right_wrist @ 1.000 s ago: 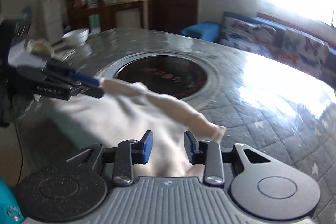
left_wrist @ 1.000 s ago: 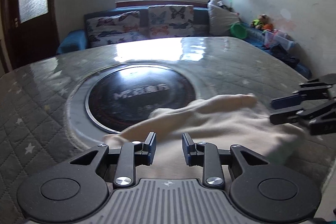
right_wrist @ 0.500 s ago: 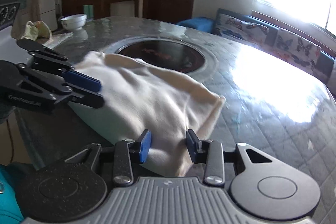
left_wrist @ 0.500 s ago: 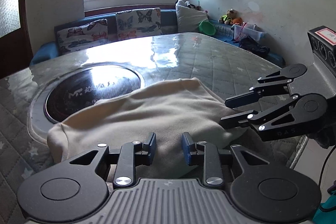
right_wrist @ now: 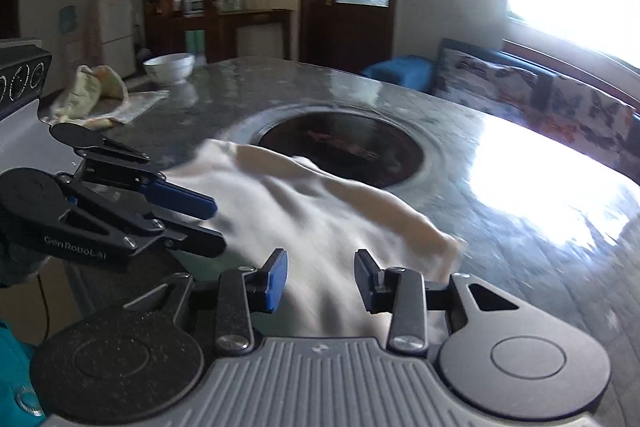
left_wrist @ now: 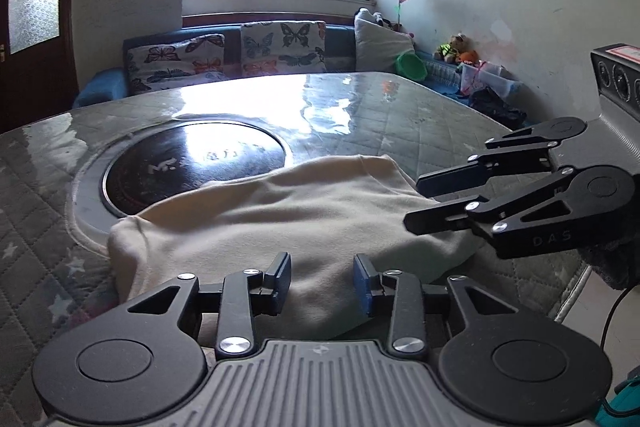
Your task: Fold clothes
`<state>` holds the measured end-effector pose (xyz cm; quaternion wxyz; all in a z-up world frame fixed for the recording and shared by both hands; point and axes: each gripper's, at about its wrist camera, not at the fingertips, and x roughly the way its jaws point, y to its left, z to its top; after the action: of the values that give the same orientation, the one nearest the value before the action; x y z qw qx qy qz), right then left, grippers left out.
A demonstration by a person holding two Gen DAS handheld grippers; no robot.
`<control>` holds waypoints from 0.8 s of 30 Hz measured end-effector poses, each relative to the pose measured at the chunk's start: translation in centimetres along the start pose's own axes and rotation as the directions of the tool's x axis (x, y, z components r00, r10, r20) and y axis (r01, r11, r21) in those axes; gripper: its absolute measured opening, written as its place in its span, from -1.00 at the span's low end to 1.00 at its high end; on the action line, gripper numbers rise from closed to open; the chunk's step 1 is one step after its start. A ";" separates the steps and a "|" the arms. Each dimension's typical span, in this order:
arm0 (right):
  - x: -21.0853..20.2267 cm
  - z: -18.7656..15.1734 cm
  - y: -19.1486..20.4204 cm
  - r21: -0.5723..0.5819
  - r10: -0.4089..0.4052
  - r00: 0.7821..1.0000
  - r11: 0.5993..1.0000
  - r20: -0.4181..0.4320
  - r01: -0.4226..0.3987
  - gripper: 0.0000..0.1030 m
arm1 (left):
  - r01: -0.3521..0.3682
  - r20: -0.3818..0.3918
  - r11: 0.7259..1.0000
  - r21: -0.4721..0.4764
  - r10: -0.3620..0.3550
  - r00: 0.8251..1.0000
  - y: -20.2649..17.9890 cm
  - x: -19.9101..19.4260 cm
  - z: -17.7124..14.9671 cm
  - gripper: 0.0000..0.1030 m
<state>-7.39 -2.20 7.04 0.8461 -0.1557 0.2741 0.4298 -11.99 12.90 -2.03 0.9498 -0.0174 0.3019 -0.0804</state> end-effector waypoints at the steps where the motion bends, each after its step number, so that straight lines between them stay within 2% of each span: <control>1: 0.4 0.2 0.4 -0.012 0.014 1.000 1.000 -0.001 -0.014 -0.28 | -0.008 0.003 1.000 -0.008 0.008 1.000 0.3 -0.3 0.0 -0.27; 10: 2.6 -0.1 1.5 -0.003 0.054 0.998 0.999 -0.035 -0.054 -0.25 | -0.080 -0.021 0.989 -0.124 0.078 0.997 3.6 -1.5 -1.6 -0.24; 17: 3.0 -0.4 1.4 0.010 0.054 0.997 0.999 -0.047 -0.054 -0.20 | -0.053 0.007 0.985 -0.164 0.055 0.998 4.7 -1.6 -2.7 -0.20; 24: 3.1 -0.3 1.6 -0.001 0.047 0.997 0.999 -0.054 -0.047 -0.17 | -0.078 0.036 0.978 -0.192 0.087 0.996 5.3 -3.8 -2.7 -0.16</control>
<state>-7.34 0.59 4.92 0.8280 -0.1614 0.2998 0.4455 -15.85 18.75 -2.55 0.9527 -0.0976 0.2875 -0.0112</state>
